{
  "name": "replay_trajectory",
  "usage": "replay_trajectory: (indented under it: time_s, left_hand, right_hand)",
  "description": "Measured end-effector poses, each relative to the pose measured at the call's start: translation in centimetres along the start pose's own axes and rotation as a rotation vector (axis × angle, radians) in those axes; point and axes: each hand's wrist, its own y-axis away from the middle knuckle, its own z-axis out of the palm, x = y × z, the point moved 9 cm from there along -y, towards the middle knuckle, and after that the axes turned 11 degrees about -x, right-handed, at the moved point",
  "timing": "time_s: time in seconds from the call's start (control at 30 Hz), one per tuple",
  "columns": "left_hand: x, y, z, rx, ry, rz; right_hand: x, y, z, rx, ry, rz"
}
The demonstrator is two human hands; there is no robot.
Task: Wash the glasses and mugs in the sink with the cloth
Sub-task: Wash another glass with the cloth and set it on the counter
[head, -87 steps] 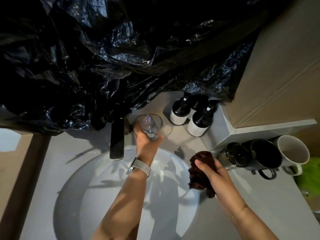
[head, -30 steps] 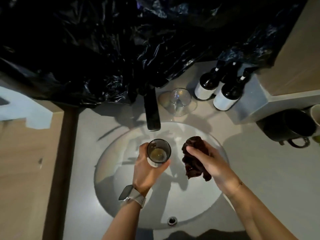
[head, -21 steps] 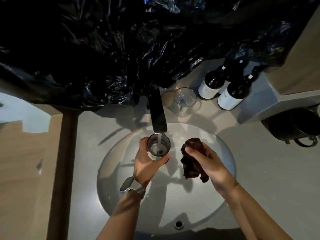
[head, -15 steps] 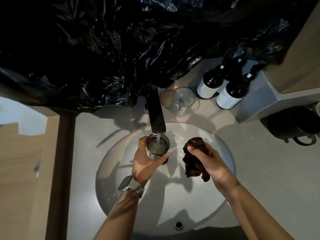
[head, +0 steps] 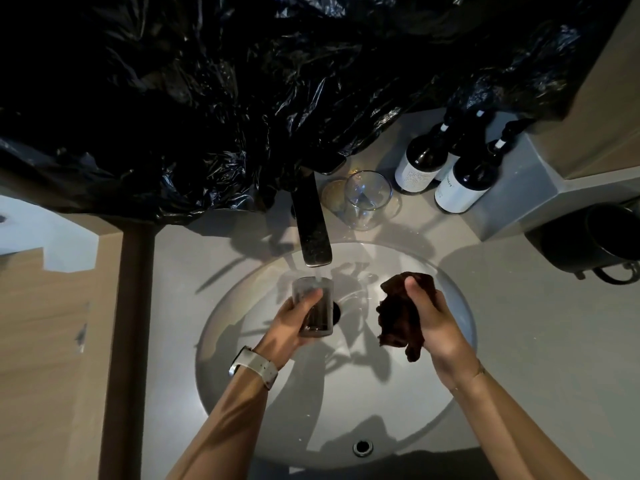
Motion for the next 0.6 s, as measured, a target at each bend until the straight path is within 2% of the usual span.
replay_trajectory:
  time_s: [0.13,0.23,0.37,0.47,0.6]
  left_hand:
    - [-3.2,0.7,0.3,-0.042,0.303,-0.262]
    - [-3.9,0.6,0.1,-0.063,0.311,-0.323]
    - [-3.2,0.1,-1.4,-0.014,0.183,-0.231]
    - [-1.4,-0.1,-2.2,0.044,0.047,-0.100]
    - [1.4,-0.3,-1.6,0.104,-0.043,0.014]
  right_hand:
    - [0.4,-0.1,-0.7,0.014,0.023,-0.033]
    - [0.8,-0.3,-0.7,0.000,0.014,-0.021]
    - [1.6,-0.7,-1.0,0.000,-0.019,-0.012]
    - [1.2,-1.1,-0.2,-0.083,-0.124,-0.042]
    - [-0.5,-2.1,1.5,-0.179,-0.010,-0.130]
